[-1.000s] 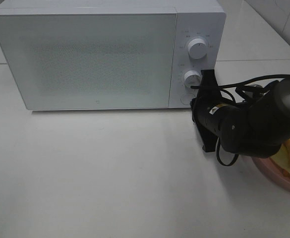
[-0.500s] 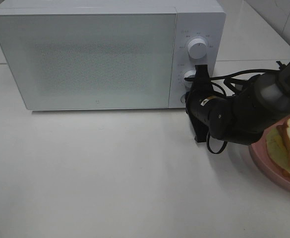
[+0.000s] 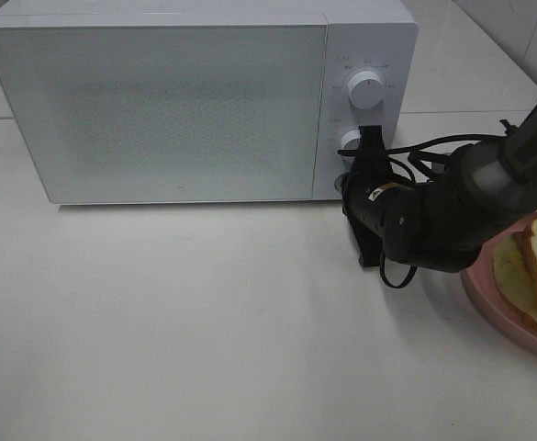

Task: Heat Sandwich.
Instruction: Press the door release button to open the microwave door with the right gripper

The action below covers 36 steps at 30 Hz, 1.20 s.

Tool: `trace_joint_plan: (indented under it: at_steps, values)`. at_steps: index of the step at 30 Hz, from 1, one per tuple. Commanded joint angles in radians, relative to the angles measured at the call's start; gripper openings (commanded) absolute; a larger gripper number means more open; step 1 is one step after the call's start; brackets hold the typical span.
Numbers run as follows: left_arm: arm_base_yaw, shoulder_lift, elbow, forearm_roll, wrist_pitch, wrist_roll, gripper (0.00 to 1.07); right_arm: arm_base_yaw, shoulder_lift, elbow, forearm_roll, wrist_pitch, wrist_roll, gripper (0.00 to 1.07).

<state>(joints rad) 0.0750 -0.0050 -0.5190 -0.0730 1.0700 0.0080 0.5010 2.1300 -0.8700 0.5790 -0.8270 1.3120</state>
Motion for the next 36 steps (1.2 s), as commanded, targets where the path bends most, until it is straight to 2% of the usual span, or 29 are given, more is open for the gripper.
trace_joint_plan:
  at_steps: [1,13,22,36]
  values:
    - [-0.005,-0.016,0.002,-0.001,0.001,0.002,0.96,-0.012,-0.013,-0.026,-0.008,-0.199,0.002,0.0]
    - [-0.005,-0.016,0.002,-0.001,0.001,0.002,0.96,-0.013,-0.013,-0.031,-0.005,-0.316,0.032,0.0]
    - [-0.005,-0.016,0.002,-0.001,0.001,0.002,0.96,-0.025,0.074,-0.161,-0.004,-0.324,0.036,0.0]
    - [-0.005,-0.016,0.002,-0.001,0.001,0.002,0.96,-0.025,0.072,-0.162,0.014,-0.287,0.023,0.0]
